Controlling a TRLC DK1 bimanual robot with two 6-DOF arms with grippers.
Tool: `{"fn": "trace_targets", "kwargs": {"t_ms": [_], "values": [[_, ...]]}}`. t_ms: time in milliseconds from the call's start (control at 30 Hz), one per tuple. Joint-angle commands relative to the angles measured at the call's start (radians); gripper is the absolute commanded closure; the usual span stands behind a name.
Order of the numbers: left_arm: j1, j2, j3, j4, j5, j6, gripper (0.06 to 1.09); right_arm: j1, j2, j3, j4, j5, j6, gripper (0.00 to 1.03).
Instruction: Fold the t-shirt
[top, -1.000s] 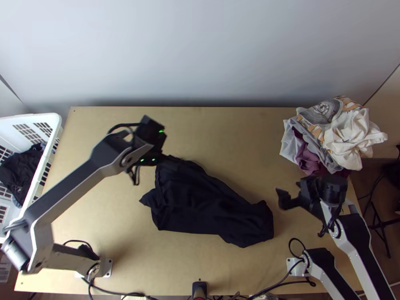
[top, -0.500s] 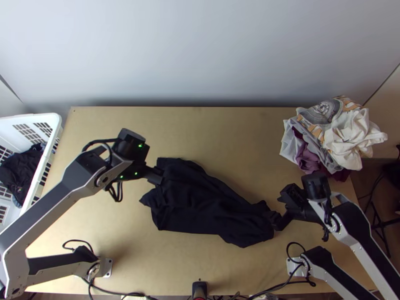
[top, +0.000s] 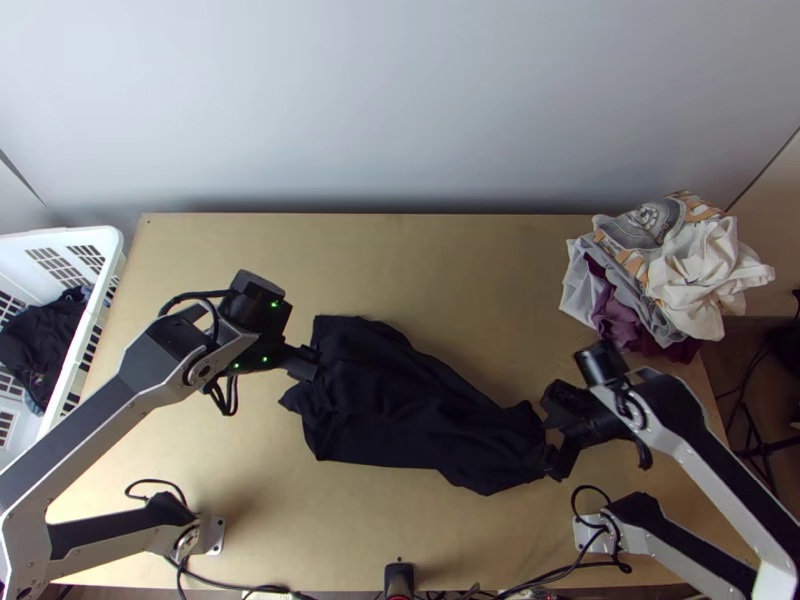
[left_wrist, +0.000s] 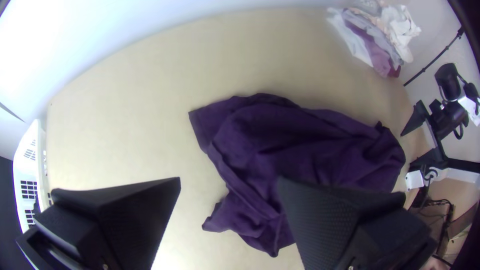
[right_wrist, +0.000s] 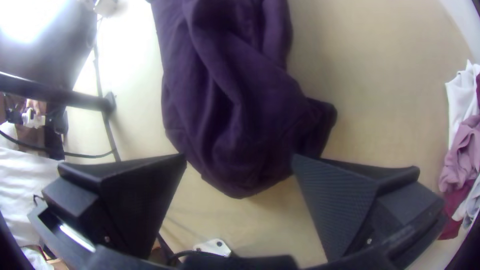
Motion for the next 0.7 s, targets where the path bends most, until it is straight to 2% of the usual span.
{"fn": "trace_targets", "kwargs": {"t_ms": [0, 167, 200, 233, 300, 333, 567, 667], "values": [[0.02, -0.007, -0.026, 0.008, -0.002, 0.014, 0.15, 0.007, 0.184, -0.059, 0.124, -0.01, -0.046, 0.06], [0.062, -0.023, -0.033, 0.009, -0.002, 0.038, 0.15, 0.033, 0.273, -0.063, 0.232, -0.01, -0.031, 0.21], [0.073, -0.026, -0.038, 0.008, -0.002, 0.04, 0.15, 0.042, 0.278, -0.06, 0.247, -0.01, -0.027, 0.27], [0.085, -0.03, -0.044, 0.008, -0.002, 0.046, 0.15, 0.053, 0.278, -0.057, 0.267, -0.008, -0.018, 0.41], [0.103, -0.04, -0.058, 0.008, -0.002, 0.055, 0.15, 0.08, 0.267, -0.036, 0.296, -0.01, -0.004, 0.84], [0.111, -0.049, -0.066, 0.009, -0.002, 0.058, 0.15, 0.094, 0.264, -0.014, 0.296, -0.01, -0.001, 1.0], [0.18, -0.068, -0.081, 0.009, -0.002, 0.092, 0.15, 0.139, 0.264, 0.208, 0.296, -0.01, 0.078, 1.0], [0.198, -0.076, -0.09, 0.012, -0.002, 0.103, 0.15, 0.142, 0.33, 0.335, 0.319, -0.008, 0.097, 1.0]]}}
